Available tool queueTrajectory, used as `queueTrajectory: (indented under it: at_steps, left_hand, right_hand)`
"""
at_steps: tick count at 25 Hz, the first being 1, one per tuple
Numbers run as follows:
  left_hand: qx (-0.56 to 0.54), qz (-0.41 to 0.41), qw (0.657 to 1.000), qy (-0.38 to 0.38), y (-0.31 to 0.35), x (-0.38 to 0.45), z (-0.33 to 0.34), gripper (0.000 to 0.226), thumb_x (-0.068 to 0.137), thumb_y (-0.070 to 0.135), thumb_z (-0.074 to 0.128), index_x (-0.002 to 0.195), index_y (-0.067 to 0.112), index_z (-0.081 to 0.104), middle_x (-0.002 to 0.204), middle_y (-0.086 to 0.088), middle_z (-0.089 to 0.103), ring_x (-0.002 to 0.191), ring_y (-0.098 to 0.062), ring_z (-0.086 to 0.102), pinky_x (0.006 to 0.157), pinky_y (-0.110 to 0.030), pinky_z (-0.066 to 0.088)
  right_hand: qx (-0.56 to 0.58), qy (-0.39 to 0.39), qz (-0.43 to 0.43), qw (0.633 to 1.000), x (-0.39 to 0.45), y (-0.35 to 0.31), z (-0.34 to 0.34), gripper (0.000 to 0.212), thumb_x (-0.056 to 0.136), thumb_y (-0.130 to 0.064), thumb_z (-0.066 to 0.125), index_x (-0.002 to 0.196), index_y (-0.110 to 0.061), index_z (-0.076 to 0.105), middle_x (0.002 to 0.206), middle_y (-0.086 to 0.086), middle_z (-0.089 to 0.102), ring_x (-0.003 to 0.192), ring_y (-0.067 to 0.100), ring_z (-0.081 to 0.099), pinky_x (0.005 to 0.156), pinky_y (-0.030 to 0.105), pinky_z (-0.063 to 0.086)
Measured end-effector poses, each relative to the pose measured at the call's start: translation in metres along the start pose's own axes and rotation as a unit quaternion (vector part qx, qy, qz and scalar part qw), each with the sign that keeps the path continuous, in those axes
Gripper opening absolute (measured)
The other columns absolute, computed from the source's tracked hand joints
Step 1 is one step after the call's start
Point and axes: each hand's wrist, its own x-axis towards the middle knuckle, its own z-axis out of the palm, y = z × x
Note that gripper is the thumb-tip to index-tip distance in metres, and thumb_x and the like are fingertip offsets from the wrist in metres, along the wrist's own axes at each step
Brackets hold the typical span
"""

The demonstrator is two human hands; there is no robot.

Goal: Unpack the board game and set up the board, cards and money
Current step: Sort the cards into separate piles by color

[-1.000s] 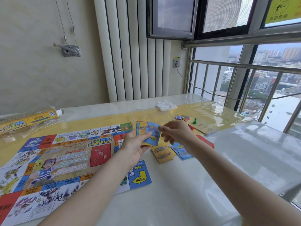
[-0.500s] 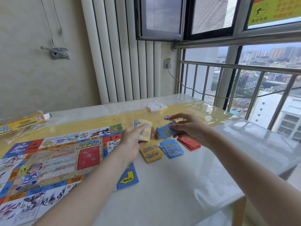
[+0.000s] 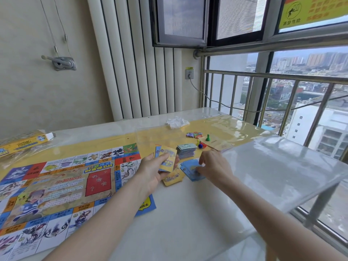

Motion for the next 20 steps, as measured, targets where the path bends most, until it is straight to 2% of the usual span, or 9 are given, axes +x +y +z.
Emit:
queueTrajectory:
  at_steps: [2, 3, 4, 7, 10, 12, 14, 17, 20]
  left_hand:
    - [0.004, -0.008, 1.000, 0.007, -0.001, -0.001, 0.001, 0.008, 0.090, 0.003, 0.054, 0.094, 0.009, 0.057, 0.064, -0.009, 0.070, 0.054, -0.018, 0.067, 0.057, -0.027, 0.053]
    - [0.003, -0.009, 1.000, 0.011, -0.001, -0.001, 0.002, 0.009, 0.089, 0.002, 0.056, 0.092, 0.011, 0.057, 0.068, -0.009, 0.070, 0.058, -0.020, 0.066, 0.060, -0.029, 0.051]
    - [0.003, -0.007, 1.000, 0.015, 0.000, -0.001, 0.004, 0.010, 0.088, 0.001, 0.057, 0.090, 0.012, 0.057, 0.071, -0.008, 0.068, 0.063, -0.021, 0.064, 0.063, -0.031, 0.049]
    - [0.002, -0.010, 1.000, -0.013, 0.006, -0.004, 0.008, 0.009, 0.088, 0.004, 0.058, 0.084, 0.012, 0.059, 0.065, -0.004, 0.068, 0.066, -0.019, 0.061, 0.067, -0.032, 0.049]
    - [-0.008, -0.019, 0.999, -0.049, 0.015, -0.007, 0.001, 0.010, 0.093, 0.010, 0.051, 0.088, 0.009, 0.059, 0.068, -0.007, 0.070, 0.067, -0.020, 0.065, 0.066, -0.033, 0.054]
    - [-0.023, -0.011, 0.999, -0.034, 0.021, -0.007, -0.009, 0.010, 0.095, 0.006, 0.047, 0.095, 0.004, 0.057, 0.071, -0.010, 0.070, 0.059, -0.019, 0.068, 0.058, -0.031, 0.057]
    - [-0.049, 0.001, 0.999, -0.003, 0.028, -0.008, -0.023, 0.017, 0.096, 0.004, 0.043, 0.111, 0.001, 0.051, 0.085, -0.017, 0.068, 0.057, -0.022, 0.068, 0.053, -0.030, 0.056]
    - [-0.044, -0.009, 0.998, 0.036, 0.032, -0.008, -0.039, 0.031, 0.098, 0.005, 0.038, 0.126, -0.007, 0.044, 0.114, -0.029, 0.058, 0.072, -0.028, 0.063, 0.052, -0.029, 0.056]
    - [-0.004, -0.029, 0.998, 0.047, 0.028, -0.012, -0.044, 0.031, 0.099, 0.004, 0.036, 0.127, -0.008, 0.043, 0.104, -0.028, 0.060, 0.075, -0.029, 0.060, 0.061, -0.035, 0.056]
  right_hand:
    - [-0.014, 0.032, -0.013, 0.999, 0.001, -0.003, -0.002, 0.020, 0.083, -0.025, 0.066, 0.094, -0.008, 0.065, 0.106, 0.006, 0.048, 0.094, 0.025, 0.055, 0.072, 0.031, 0.044]
    - [0.035, 0.045, -0.021, 0.998, 0.003, -0.006, -0.005, 0.020, 0.084, -0.025, 0.065, 0.091, -0.006, 0.066, 0.100, 0.006, 0.051, 0.087, 0.023, 0.057, 0.071, 0.030, 0.045]
    - [0.128, 0.036, -0.027, 0.991, 0.005, -0.010, -0.009, 0.023, 0.086, -0.026, 0.064, 0.089, -0.003, 0.066, 0.090, 0.006, 0.055, 0.076, 0.020, 0.057, 0.066, 0.029, 0.044]
    - [0.399, -0.077, -0.033, 0.913, 0.007, -0.025, -0.015, 0.029, 0.084, -0.026, 0.065, 0.086, 0.003, 0.064, 0.070, 0.005, 0.061, 0.054, 0.014, 0.050, 0.047, 0.023, 0.041]
    - [0.457, -0.083, -0.031, 0.885, 0.012, -0.032, -0.011, 0.026, 0.081, -0.016, 0.070, 0.087, 0.009, 0.065, 0.066, 0.010, 0.061, 0.054, 0.014, 0.052, 0.047, 0.021, 0.041]
    - [0.479, -0.057, -0.014, 0.876, 0.018, -0.036, -0.013, 0.015, 0.078, -0.010, 0.071, 0.085, 0.003, 0.066, 0.064, 0.009, 0.061, 0.054, 0.015, 0.051, 0.047, 0.021, 0.041]
    - [0.482, -0.062, -0.012, 0.874, 0.025, -0.038, -0.018, 0.009, 0.079, -0.006, 0.069, 0.086, -0.002, 0.065, 0.064, 0.006, 0.059, 0.054, 0.014, 0.050, 0.047, 0.019, 0.041]
    - [0.329, -0.174, -0.045, 0.927, 0.028, -0.043, -0.024, 0.014, 0.082, -0.007, 0.066, 0.096, -0.004, 0.067, 0.066, 0.004, 0.059, 0.054, 0.010, 0.049, 0.050, 0.017, 0.042]
    - [0.156, -0.199, -0.090, 0.963, 0.030, -0.053, -0.011, 0.017, 0.082, -0.011, 0.066, 0.099, -0.007, 0.070, 0.074, 0.004, 0.063, 0.055, 0.007, 0.050, 0.049, 0.013, 0.041]
